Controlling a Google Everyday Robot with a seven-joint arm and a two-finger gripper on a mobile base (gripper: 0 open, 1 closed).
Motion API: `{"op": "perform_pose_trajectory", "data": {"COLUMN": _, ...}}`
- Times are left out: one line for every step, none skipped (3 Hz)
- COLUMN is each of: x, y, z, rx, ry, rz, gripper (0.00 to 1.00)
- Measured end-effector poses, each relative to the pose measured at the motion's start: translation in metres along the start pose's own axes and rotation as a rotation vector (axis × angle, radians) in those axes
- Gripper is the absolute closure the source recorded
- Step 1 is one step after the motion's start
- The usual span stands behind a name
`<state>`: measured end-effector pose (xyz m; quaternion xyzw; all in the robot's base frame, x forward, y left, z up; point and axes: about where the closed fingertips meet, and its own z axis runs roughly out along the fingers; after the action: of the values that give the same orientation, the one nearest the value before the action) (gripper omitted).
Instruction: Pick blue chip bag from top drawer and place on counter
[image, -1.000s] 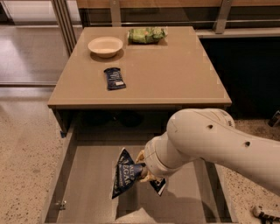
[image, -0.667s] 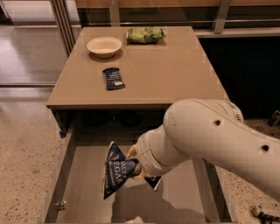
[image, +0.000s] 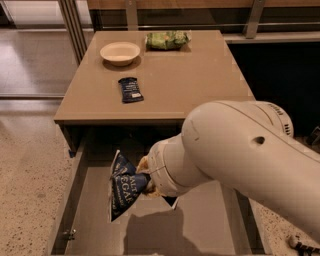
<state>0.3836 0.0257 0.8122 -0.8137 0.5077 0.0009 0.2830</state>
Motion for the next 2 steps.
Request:
{"op": "perform_pose_trajectory", "data": {"x": -0.0059, "y": -0.0196, "z": -0.0192, "rx": 0.063, "ry": 0.028, "rz": -0.024, "gripper": 1.0}}
{"op": "perform_pose_trajectory", "data": {"x": -0.0059, "y": -0.0196, "z": -0.0192, "rx": 0.063, "ry": 0.028, "rz": -0.024, "gripper": 1.0}}
